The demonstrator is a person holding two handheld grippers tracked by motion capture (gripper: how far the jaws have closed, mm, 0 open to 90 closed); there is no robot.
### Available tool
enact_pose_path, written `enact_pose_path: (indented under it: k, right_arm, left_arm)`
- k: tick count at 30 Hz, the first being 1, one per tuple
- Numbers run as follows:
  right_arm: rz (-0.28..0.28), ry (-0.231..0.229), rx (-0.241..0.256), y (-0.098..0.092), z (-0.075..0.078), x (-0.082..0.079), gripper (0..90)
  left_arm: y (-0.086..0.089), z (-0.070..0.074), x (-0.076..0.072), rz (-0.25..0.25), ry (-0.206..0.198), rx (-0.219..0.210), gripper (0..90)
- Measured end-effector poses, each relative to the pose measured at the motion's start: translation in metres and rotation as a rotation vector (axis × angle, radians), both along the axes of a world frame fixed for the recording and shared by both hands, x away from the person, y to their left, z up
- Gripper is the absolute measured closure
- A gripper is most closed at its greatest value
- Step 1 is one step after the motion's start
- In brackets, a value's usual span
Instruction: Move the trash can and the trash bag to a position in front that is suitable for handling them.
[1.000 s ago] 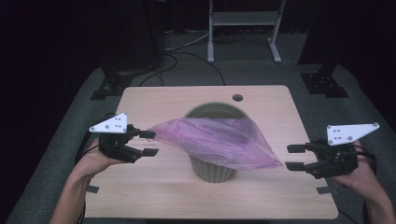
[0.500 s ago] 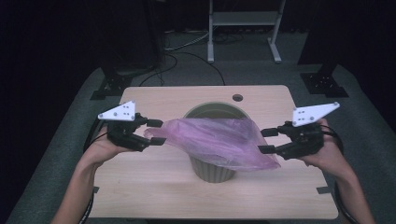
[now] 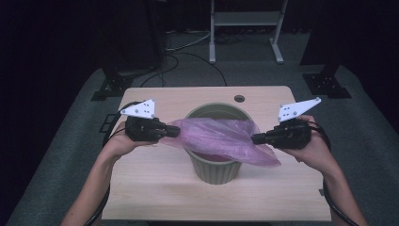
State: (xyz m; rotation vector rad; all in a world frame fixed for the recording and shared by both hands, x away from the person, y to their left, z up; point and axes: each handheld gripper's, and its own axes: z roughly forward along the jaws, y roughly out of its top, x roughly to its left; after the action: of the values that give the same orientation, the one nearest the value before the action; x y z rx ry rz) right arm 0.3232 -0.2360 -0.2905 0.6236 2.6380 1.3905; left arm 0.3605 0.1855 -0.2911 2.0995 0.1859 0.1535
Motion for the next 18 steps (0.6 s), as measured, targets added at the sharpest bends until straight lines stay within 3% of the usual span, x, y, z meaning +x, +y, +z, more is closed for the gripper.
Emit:
enact_pose_path:
  k: [2, 9, 12, 18]
  right_arm:
    - [0.001, 0.001, 0.015, -0.002, 0.002, 0.000, 90.0]
    - [-0.006, 0.034, 0.102, -0.008, 0.008, 0.009, 90.0]
    - [-0.027, 0.044, 0.119, -0.011, 0.007, 0.012, 90.0]
    - [-0.048, 0.052, 0.117, -0.012, 0.005, 0.013, 90.0]
  left_arm:
    - [0.001, 0.003, 0.001, -0.002, 0.000, -0.008, 89.9]
    - [-0.003, 0.010, 0.001, -0.008, -0.012, -0.020, 90.0]
    - [0.001, 0.011, -0.001, -0.023, -0.006, -0.034, 80.0]
    - [0.013, 0.006, -0.011, -0.020, -0.022, -0.019, 59.4]
